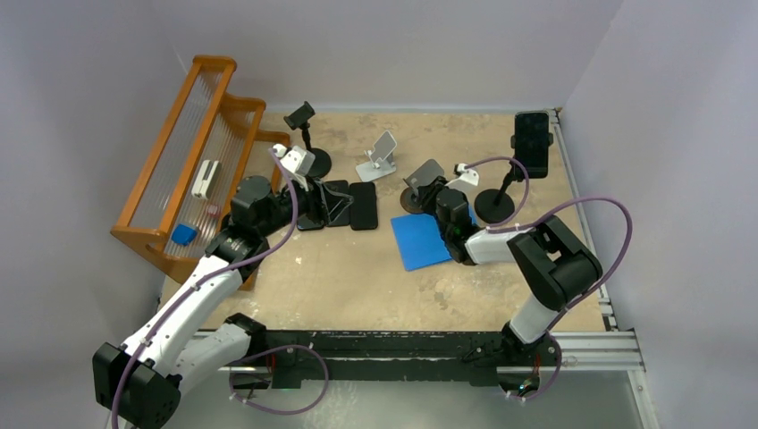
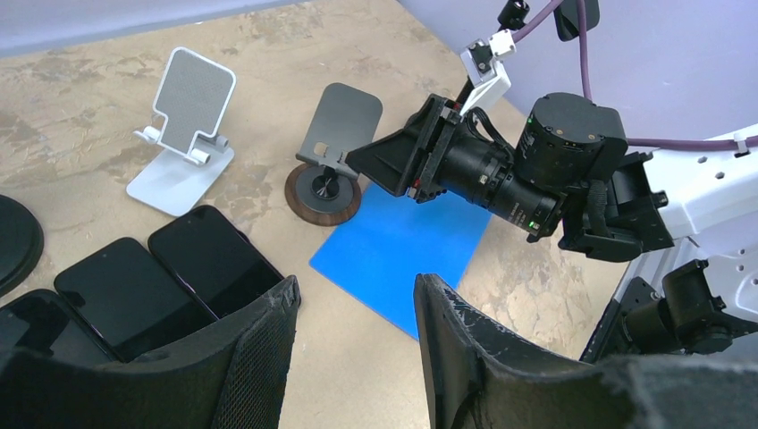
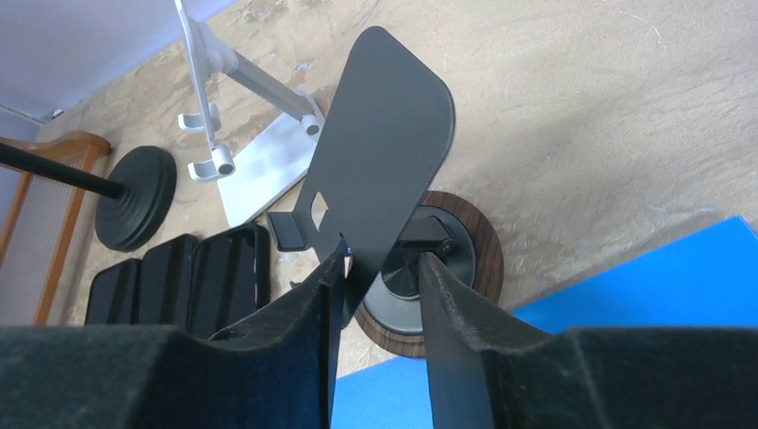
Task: Remove the phone from the phone stand
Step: Adjust the phone stand at the center of the board, then move the phone stand to the center of the board.
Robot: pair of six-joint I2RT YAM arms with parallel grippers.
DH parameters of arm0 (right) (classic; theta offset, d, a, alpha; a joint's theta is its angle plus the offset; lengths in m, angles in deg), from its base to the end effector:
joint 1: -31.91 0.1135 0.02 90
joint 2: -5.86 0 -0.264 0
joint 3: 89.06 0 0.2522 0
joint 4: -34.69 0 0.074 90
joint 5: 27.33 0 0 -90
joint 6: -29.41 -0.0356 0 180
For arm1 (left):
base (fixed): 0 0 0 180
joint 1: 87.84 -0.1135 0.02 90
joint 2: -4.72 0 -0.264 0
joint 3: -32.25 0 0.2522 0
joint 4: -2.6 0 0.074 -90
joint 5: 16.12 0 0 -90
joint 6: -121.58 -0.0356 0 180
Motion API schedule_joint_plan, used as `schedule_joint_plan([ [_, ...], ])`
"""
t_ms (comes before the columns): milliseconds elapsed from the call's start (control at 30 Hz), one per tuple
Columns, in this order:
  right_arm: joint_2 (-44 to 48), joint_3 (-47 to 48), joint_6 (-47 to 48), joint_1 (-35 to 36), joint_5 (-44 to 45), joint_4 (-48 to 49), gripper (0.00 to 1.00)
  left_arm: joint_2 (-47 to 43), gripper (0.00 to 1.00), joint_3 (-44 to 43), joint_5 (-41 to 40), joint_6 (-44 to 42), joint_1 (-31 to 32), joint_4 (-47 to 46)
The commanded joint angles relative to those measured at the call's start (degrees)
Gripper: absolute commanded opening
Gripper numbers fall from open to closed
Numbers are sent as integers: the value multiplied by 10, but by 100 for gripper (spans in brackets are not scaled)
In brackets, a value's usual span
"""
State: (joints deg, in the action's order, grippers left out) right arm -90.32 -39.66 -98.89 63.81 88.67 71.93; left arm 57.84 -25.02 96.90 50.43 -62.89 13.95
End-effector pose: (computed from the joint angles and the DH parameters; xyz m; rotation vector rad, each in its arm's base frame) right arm 0.2847 0.1588 0.1746 0.4301 1.6936 0.5103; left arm 0.1927 -0.1050 0.3295 0.4053 1.7241 -0.9026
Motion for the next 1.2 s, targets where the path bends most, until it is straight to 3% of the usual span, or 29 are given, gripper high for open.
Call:
schedule_joint_plan([
  [0, 29, -12, -3, -2, 22, -15, 41, 0, 49, -19, 10, -3, 5, -20],
  [200, 74, -42, 5, 0, 27, -5, 56, -1, 49, -19, 11, -1, 5, -20],
  [433, 115, -88, 4, 7, 16, 3, 59, -3, 49, -19, 12, 0, 5, -21],
  [500, 113, -98, 3, 7, 3, 14, 50, -3, 49, -19, 12, 1, 5, -21],
  [633, 82, -97, -7, 8, -10, 29, 17, -4, 49, -18, 12, 1, 5, -21],
  [733, 57, -97, -8, 12, -11, 46, 2, -4, 49, -18, 11, 1, 6, -20],
  [1167, -51, -27, -8, 20, 8, 53, 0, -9, 49, -19, 11, 1, 10, -20],
])
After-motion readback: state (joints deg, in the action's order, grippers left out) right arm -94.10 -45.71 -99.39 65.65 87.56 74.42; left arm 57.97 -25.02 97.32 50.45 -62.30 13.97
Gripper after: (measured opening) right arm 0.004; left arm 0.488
